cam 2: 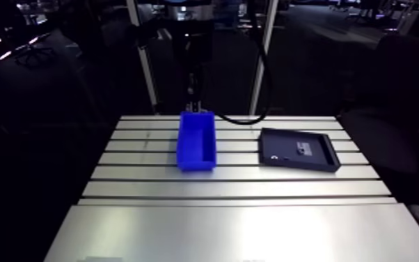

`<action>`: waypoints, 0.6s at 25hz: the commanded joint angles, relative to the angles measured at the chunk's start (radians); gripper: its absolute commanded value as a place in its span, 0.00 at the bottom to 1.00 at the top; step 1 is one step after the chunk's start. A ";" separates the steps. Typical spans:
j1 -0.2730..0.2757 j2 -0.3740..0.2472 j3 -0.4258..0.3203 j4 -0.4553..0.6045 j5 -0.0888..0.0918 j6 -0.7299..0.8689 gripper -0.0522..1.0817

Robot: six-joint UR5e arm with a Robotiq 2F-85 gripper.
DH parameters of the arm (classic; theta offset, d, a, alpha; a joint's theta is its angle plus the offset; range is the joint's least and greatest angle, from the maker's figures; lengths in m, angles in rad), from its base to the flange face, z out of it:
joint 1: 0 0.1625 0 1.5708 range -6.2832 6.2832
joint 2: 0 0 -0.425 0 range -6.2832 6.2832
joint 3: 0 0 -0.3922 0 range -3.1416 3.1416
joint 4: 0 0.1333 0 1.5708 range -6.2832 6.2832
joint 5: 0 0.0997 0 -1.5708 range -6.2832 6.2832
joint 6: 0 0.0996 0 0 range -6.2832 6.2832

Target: Pick up the M10 bolt from the tray and put it into the blue bin.

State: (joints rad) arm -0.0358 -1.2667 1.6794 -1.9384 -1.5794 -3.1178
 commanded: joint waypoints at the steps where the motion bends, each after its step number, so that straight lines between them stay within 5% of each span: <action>1: 0.002 0.062 0.004 -0.046 -0.003 0.021 0.93; 15: 0.019 0.129 0.006 -0.109 -0.018 0.033 0.93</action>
State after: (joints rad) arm -0.0176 -1.1527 1.6830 -2.0353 -1.5862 -3.0862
